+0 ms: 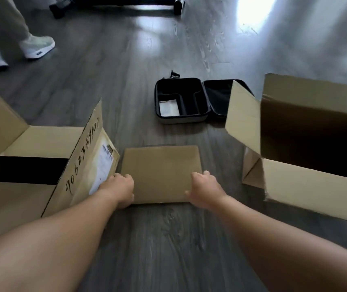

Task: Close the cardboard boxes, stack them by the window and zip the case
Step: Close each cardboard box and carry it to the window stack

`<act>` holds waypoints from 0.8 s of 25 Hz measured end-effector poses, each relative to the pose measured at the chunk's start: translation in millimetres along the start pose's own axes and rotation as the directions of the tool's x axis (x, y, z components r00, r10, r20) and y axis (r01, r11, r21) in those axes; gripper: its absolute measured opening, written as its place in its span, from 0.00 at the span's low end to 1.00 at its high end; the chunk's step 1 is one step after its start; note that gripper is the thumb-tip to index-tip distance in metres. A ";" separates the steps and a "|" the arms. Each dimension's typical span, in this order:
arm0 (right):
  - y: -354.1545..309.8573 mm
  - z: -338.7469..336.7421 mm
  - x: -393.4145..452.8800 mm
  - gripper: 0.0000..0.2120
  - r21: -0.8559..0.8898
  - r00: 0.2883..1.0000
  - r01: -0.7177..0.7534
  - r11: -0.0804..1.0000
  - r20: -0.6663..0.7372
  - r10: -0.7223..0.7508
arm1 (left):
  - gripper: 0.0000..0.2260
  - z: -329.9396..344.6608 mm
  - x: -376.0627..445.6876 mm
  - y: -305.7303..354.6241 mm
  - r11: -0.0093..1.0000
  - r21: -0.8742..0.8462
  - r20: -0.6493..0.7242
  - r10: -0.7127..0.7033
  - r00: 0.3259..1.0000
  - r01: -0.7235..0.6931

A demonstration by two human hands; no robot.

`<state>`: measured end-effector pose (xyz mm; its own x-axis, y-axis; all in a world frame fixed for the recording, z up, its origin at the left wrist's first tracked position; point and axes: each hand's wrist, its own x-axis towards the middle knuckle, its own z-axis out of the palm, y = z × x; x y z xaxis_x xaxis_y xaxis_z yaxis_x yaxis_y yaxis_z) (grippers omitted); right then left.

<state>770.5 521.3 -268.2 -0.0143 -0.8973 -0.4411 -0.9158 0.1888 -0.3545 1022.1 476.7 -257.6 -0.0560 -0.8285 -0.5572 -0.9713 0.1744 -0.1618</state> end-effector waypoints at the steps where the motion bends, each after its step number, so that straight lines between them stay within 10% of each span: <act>1: 0.1 5.7 5.4 0.17 0.008 0.999 -0.042 0.999 -0.001 0.042 | 0.21 3.3 3.1 -1.2 0.999 -0.030 0.011 -0.012 1.000 0.012; 20: 11.0 14.5 16.7 0.16 0.223 0.956 -0.243 0.944 -0.107 0.272 | 0.20 5.1 11.2 -0.3 0.918 -0.385 -0.009 -0.112 0.994 0.100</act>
<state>766.0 514.2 -291.4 -0.3053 -0.8496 -0.4302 -0.7716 0.4854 -0.4111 1022.9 470.1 -268.0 0.0512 -0.8477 -0.5281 -0.9858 -0.1275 0.1092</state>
